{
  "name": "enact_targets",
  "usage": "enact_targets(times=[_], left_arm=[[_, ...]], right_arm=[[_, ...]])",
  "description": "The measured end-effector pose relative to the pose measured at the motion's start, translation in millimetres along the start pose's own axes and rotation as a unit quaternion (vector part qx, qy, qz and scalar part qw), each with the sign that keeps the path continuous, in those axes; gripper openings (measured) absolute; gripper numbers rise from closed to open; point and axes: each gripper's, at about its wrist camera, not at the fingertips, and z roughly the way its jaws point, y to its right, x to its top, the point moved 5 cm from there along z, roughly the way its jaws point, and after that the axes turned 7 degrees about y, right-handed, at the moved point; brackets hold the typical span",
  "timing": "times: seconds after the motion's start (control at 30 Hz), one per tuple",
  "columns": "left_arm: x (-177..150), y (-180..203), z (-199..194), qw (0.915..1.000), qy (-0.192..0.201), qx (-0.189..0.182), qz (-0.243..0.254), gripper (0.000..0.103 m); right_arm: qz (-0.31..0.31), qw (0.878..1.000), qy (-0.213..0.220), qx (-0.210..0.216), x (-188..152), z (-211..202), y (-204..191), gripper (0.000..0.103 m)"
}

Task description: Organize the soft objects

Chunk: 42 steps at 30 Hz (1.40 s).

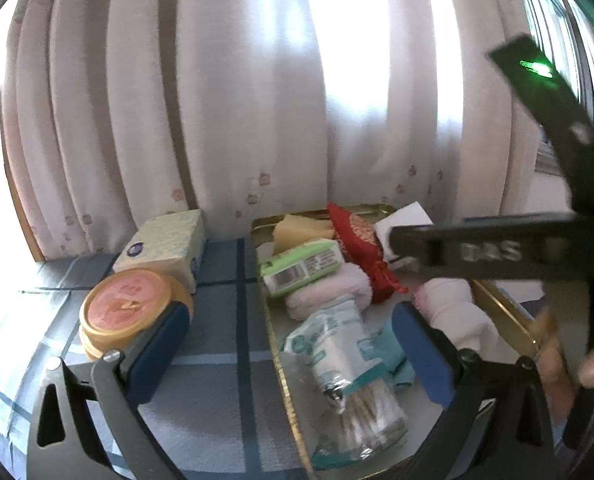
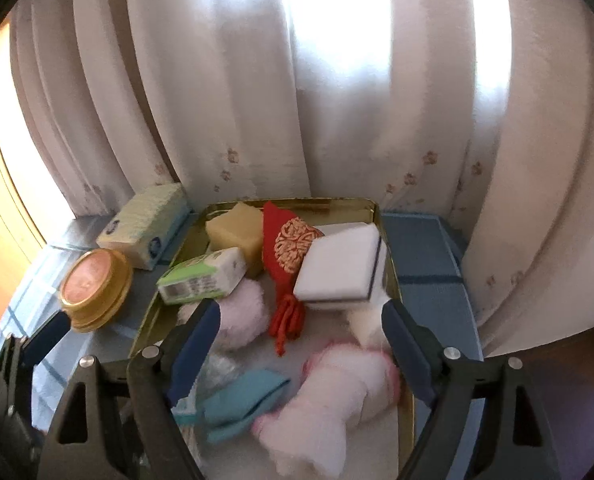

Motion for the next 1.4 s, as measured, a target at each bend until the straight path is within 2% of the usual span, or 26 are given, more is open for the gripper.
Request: enact_targets(times=[0.1, 0.2, 0.27, 0.33, 0.47, 0.6, 0.7, 0.9, 1.1, 1.4], left_arm=[[1.6, -6.0, -5.9, 0.9999, 0.011, 0.012, -0.002, 0.103], [5.6, -16.0, -13.0, 0.9988, 0.038, 0.029, -0.009, 0.103], [9.2, -23.3, -18.3, 0.9968, 0.061, 0.049, -0.014, 0.103], [12.5, -31.4, -20.5, 0.9953, 0.071, 0.062, -0.023, 0.103], [17.1, -44.2, -22.7, 0.9923, 0.089, 0.081, -0.03, 0.103], [21.1, -51.7, -28.0, 0.9875, 0.116, 0.104, -0.023, 0.103], [24.3, -56.0, -35.3, 0.981, 0.149, 0.123, -0.015, 0.103], [27.8, -54.4, -39.8, 0.9719, 0.188, 0.142, -0.004, 0.103], [26.8, -48.6, -38.8, 0.9713, 0.196, 0.134, 0.0, 0.103], [27.1, -46.0, -47.2, 0.9679, 0.213, 0.134, 0.001, 0.103]], right_arm=[[0.018, 0.999, 0.05, -0.01, -4.0, -20.2, 4.0, 0.085], [0.031, 0.987, 0.146, -0.057, -7.8, -55.0, 9.4, 0.085], [0.039, 0.969, 0.226, -0.095, -12.9, -81.3, 7.5, 0.086], [0.047, 0.948, 0.287, -0.129, -20.6, -101.0, 5.6, 0.098], [0.047, 0.919, 0.355, -0.165, -29.7, -120.1, -2.1, 0.099], [0.029, 0.898, 0.391, -0.2, -34.2, -124.2, -11.6, 0.099], [0.029, 0.884, 0.416, -0.209, -39.0, -129.4, -13.2, 0.1], [0.039, 0.878, 0.432, -0.202, -39.0, -135.3, -10.8, 0.1], [0.043, 0.884, 0.425, -0.19, -39.5, -133.5, -8.7, 0.1], [0.03, 0.875, 0.445, -0.189, -41.5, -138.2, -12.9, 0.101]])
